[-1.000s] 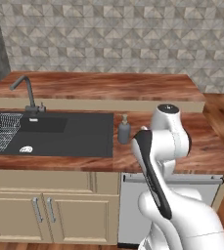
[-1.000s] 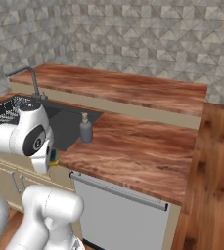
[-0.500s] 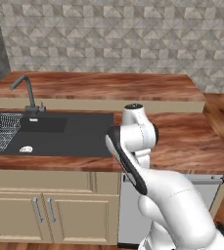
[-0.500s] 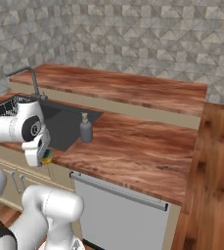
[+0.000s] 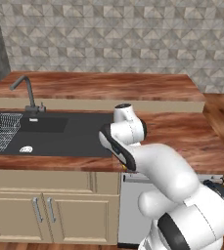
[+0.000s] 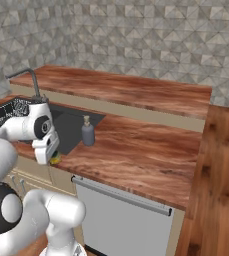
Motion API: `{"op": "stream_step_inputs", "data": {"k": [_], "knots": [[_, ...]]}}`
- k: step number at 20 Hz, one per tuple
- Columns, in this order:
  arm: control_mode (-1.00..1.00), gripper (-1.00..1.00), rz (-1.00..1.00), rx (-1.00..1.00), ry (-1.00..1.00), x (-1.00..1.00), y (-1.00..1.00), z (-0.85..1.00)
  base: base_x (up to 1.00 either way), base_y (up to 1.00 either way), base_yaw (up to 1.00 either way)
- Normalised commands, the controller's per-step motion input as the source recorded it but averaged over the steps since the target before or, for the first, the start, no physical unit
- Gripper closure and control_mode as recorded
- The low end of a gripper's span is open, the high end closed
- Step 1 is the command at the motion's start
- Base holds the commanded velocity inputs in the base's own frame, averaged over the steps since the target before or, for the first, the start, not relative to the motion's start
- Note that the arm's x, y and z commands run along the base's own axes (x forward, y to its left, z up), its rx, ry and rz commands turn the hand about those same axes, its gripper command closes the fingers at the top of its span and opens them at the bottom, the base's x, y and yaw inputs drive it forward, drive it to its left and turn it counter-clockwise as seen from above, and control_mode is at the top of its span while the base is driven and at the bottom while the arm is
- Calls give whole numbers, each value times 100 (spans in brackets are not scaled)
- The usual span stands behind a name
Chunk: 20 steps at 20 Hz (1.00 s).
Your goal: Restock the sink supplies by placing the sponge and soap dispenser on the counter and next to the sink. Make sure the soap dispenser is upright.
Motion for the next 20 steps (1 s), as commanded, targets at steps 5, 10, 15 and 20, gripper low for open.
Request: {"op": "stream_step_inputs", "data": {"k": [5,10,15,20], "knots": [[-100,100,0,0,-3,38,-18,-30,0,0,0],[-100,100,0,0,-4,32,-6,-21,0,0,0],[-100,100,0,0,0,40,0,-22,0,0,0],[-100,100,0,0,0,38,0,-28,0,0,0]]}}
